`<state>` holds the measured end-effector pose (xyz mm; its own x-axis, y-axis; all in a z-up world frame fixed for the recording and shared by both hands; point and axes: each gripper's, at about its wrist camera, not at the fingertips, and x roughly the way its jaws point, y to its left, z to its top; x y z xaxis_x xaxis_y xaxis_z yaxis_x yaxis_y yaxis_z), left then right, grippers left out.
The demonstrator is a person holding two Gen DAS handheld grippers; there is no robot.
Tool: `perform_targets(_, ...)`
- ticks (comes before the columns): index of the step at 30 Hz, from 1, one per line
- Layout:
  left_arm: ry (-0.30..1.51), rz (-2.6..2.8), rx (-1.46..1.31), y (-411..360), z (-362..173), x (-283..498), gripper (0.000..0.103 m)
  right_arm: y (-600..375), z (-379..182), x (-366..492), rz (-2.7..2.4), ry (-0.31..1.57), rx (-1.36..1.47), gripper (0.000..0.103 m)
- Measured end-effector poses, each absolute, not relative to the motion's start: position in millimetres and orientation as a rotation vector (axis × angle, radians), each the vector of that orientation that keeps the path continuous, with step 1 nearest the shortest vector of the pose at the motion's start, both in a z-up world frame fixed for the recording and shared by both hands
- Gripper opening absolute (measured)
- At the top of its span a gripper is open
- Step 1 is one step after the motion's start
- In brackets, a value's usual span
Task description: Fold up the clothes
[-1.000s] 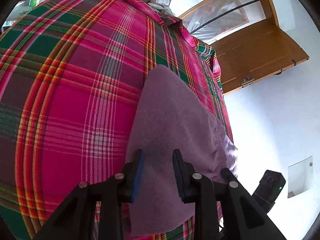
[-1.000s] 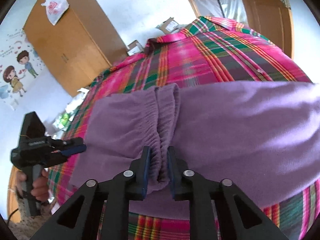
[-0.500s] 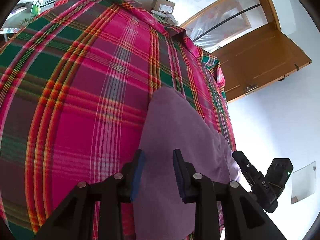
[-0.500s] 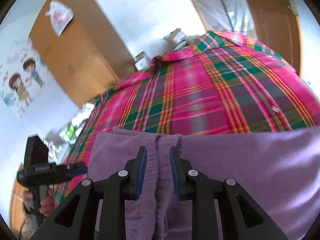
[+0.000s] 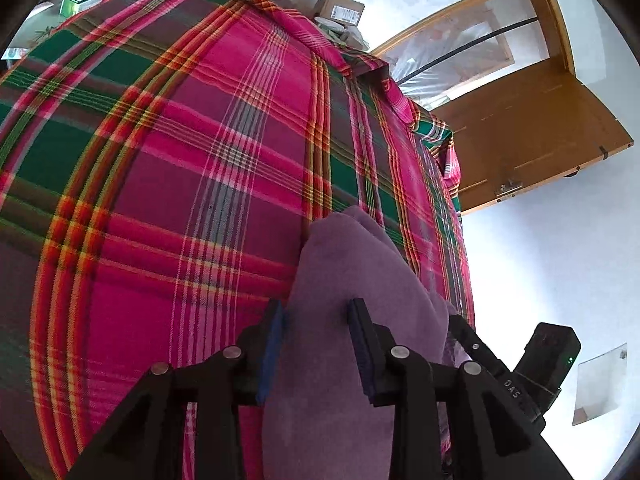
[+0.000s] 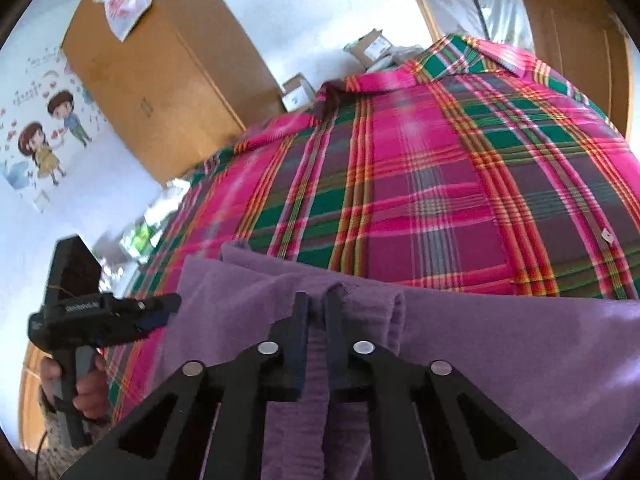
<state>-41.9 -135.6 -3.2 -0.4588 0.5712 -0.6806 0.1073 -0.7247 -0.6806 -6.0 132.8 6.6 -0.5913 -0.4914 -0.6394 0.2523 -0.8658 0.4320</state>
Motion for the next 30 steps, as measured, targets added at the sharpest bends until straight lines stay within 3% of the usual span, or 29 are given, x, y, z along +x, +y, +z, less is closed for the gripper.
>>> perform_targets(3,-0.98,2.25,-1.437,-135,-5,-42,0.034,145,13,0,-2.506,-0.467,1.06,0.0)
perform_targets(11,-0.992,2.25,-1.434,-135,-5,-40,0.035,160,2,0,-2.541,-0.551,1.117,0.004)
perform_targets(14,-0.993,2.25,-1.439,-135,-5,-41,0.035,162,3,3,-2.492,-0.582,1.106,0.013)
perform_targets(16,-0.992,2.249,-1.441,-135,-5,-41,0.035,164,2,4,-2.461,-0.612,1.094,0.033)
perform_targets(19,-0.993,2.251,-1.439,-134,-5,-41,0.035,164,3,2,-2.448,-0.641,1.079,0.033)
perform_targets(26,-0.991,2.252,-1.442,-133,-5,-41,0.035,133,1,-18,-2.341,-0.483,1.157,0.032)
perform_targets(29,-0.994,2.249,-1.444,-134,-5,-41,0.035,129,-1,-18,-2.336,-0.464,1.154,0.01)
perform_targets(30,-0.994,2.248,-1.443,-134,-5,-41,0.035,128,-2,-18,-2.342,-0.464,1.154,0.008)
